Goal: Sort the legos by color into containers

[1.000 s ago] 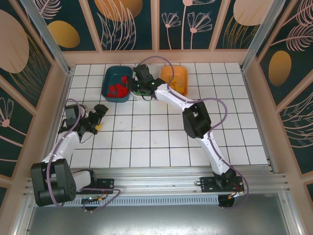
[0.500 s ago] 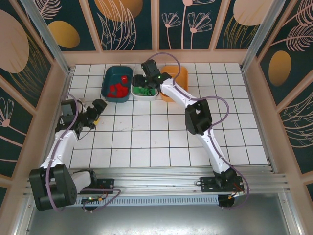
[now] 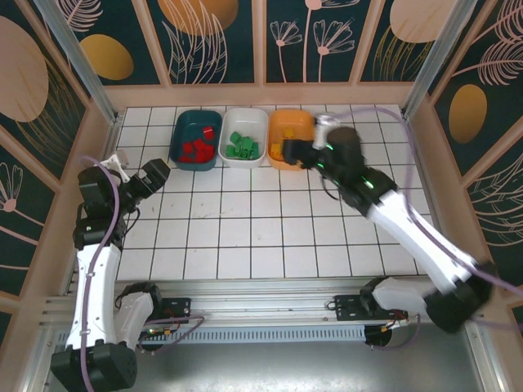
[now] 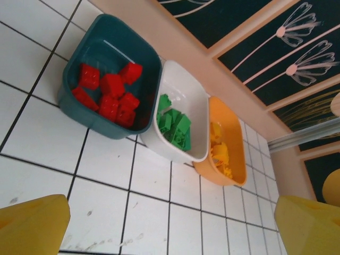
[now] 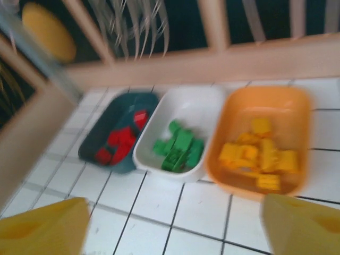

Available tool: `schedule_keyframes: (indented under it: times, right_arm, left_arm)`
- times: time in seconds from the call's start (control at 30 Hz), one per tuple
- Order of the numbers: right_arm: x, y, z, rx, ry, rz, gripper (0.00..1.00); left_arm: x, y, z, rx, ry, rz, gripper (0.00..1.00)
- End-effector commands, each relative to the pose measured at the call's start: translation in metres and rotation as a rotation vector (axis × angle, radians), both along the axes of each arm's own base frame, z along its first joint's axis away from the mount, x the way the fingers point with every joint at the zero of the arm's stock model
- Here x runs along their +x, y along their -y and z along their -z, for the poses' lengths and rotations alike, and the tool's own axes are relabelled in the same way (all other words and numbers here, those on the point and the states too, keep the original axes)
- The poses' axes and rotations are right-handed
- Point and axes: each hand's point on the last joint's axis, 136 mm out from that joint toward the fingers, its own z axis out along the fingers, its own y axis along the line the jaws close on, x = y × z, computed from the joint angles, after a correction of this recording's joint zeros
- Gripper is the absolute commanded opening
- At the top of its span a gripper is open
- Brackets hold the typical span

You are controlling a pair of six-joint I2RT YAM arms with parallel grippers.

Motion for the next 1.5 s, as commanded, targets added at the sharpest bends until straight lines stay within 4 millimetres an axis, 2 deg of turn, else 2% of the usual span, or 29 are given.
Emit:
schedule_keyframes:
  times: [0.0, 0.07, 0.13, 0.2, 0.27, 0.33, 0.4, 0.47, 0.53, 0.63, 0.8, 0.87, 1.0, 1.07, 1.13, 1.27, 1.4, 1.47]
  right_arm:
    - [-0.003, 0.061, 0.062, -0.047, 0.000, 0.281, 0.99]
    - [-0.014, 0.092, 0.083, -0.045, 0.042, 0.396, 0.99]
    - [-0.016, 0.105, 0.098, -0.076, 0.071, 0.426, 0.99]
    - [-0.014, 0.119, 0.101, -0.064, 0.073, 0.490, 0.99]
    - [-0.008, 0.126, 0.099, -0.062, 0.102, 0.477, 0.99]
    - [-0.002, 0.116, 0.095, -0.072, 0.165, 0.347, 0.99]
    - [0.003, 0.122, 0.090, -0.033, 0.186, 0.367, 0.99]
    - [0.009, 0.128, 0.084, -0.006, 0.209, 0.392, 0.99]
    - [0.015, 0.129, 0.075, 0.018, 0.239, 0.393, 0.99]
    - [0.027, 0.127, 0.073, 0.028, 0.219, 0.392, 0.99]
    - [0.039, 0.115, 0.086, -0.017, 0.167, 0.315, 0.99]
    - [0.036, 0.111, 0.092, -0.014, 0.177, 0.282, 0.99]
    - [0.028, 0.120, 0.109, 0.026, 0.177, 0.287, 0.99]
    - [0.027, 0.122, 0.117, 0.013, 0.164, 0.269, 0.99]
    - [0.027, 0.125, 0.123, 0.004, 0.161, 0.252, 0.99]
    - [0.023, 0.134, 0.125, 0.011, 0.206, 0.239, 0.99]
    - [0.024, 0.148, 0.127, 0.042, 0.204, 0.269, 0.99]
    - [0.024, 0.151, 0.128, 0.062, 0.204, 0.275, 0.99]
  left_arm:
    - [-0.007, -0.013, 0.034, 0.061, -0.100, -0.054, 0.99]
    - [-0.006, -0.020, 0.041, 0.019, -0.128, -0.124, 0.98]
    - [0.000, -0.012, 0.038, -0.038, -0.085, -0.094, 0.99]
    - [0.005, -0.016, 0.037, -0.029, -0.055, -0.112, 0.99]
    - [0.008, -0.021, 0.035, 0.013, -0.035, -0.128, 0.98]
    - [0.011, -0.025, 0.021, 0.050, 0.030, -0.137, 0.99]
    - [0.013, -0.026, 0.010, 0.061, 0.082, -0.143, 0.99]
    - [0.014, -0.019, -0.003, 0.065, 0.131, -0.097, 0.98]
    - [0.015, -0.019, -0.007, 0.059, 0.121, -0.095, 0.98]
    - [0.016, -0.018, -0.007, 0.055, 0.098, -0.083, 0.98]
    - [0.013, 0.000, -0.005, 0.097, 0.184, 0.049, 0.99]
    - [0.010, -0.004, -0.004, 0.133, 0.229, 0.019, 0.98]
    - [0.002, -0.012, -0.024, 0.230, 0.469, -0.038, 0.99]
    - [0.003, -0.018, -0.027, 0.291, 0.544, -0.073, 0.99]
    - [0.011, -0.032, -0.016, 0.372, 0.516, -0.125, 0.99]
    - [0.026, -0.062, 0.024, 0.502, 0.451, -0.253, 0.99]
    - [0.023, -0.088, 0.063, 0.522, 0.455, -0.413, 0.99]
    - [0.025, -0.091, 0.079, 0.541, 0.452, -0.423, 0.99]
